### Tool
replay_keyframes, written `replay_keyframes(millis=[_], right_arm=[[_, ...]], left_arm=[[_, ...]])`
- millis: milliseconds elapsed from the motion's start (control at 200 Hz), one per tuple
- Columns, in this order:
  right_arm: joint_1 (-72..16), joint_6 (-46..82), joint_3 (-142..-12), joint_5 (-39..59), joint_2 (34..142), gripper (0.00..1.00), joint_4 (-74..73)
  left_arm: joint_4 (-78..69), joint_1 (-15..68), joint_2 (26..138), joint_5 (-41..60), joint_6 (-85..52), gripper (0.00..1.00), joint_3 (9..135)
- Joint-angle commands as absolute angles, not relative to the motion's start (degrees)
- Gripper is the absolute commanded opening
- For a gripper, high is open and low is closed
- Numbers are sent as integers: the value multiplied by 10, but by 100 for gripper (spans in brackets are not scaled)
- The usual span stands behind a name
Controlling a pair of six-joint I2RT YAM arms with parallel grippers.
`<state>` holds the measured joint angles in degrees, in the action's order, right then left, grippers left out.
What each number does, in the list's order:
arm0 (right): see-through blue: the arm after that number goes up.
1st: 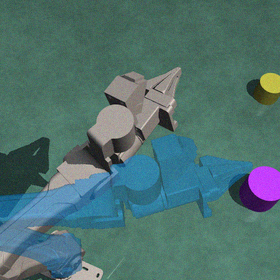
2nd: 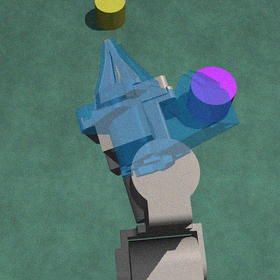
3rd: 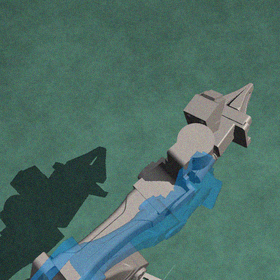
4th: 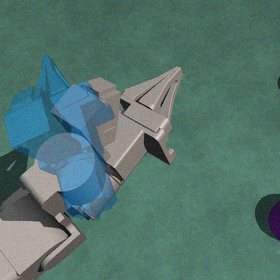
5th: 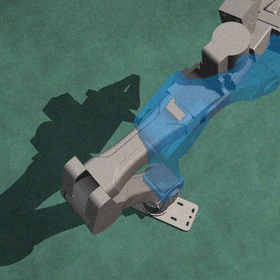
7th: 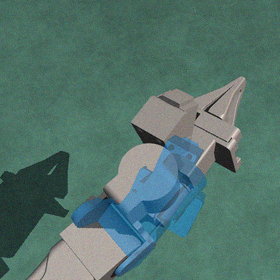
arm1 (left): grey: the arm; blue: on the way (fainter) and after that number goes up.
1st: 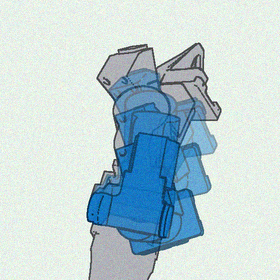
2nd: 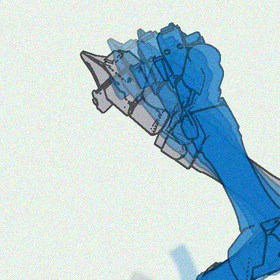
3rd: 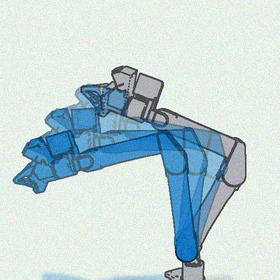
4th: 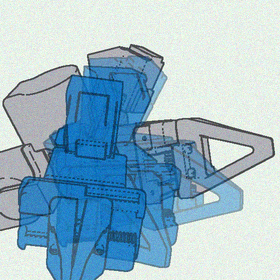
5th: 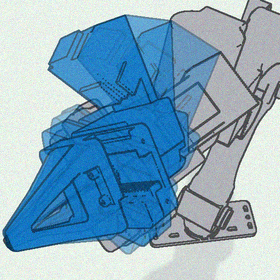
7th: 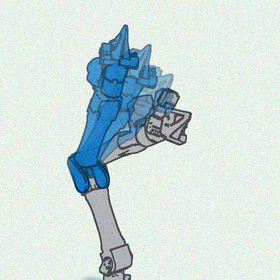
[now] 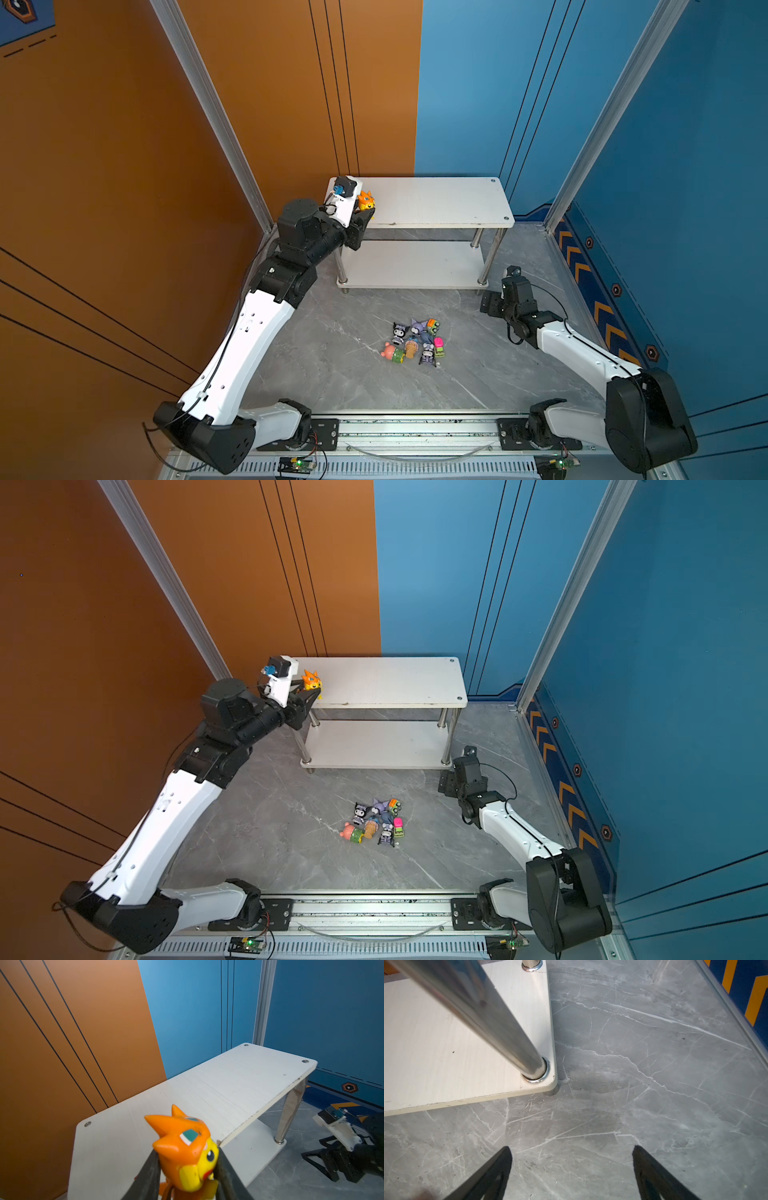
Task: Place and organize the plastic toys onto the shelf
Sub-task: 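Lift the orange figure with the left gripper toward the top shelf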
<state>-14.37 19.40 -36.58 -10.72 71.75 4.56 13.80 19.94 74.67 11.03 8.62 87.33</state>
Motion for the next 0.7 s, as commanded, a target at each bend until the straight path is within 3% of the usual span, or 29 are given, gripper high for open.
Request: replay_keyframes(millis=[0, 310, 696], right_arm=[[-148, 195, -368, -123, 704, 92, 60], [-147, 191, -365, -133, 691, 92, 67], [-145, 190, -366, -133, 693, 93, 70]], left_arm=[[157, 169, 796, 181, 91, 22, 933], [160, 118, 895, 226, 108, 24, 1012], [113, 96, 889, 227, 121, 28, 956]])
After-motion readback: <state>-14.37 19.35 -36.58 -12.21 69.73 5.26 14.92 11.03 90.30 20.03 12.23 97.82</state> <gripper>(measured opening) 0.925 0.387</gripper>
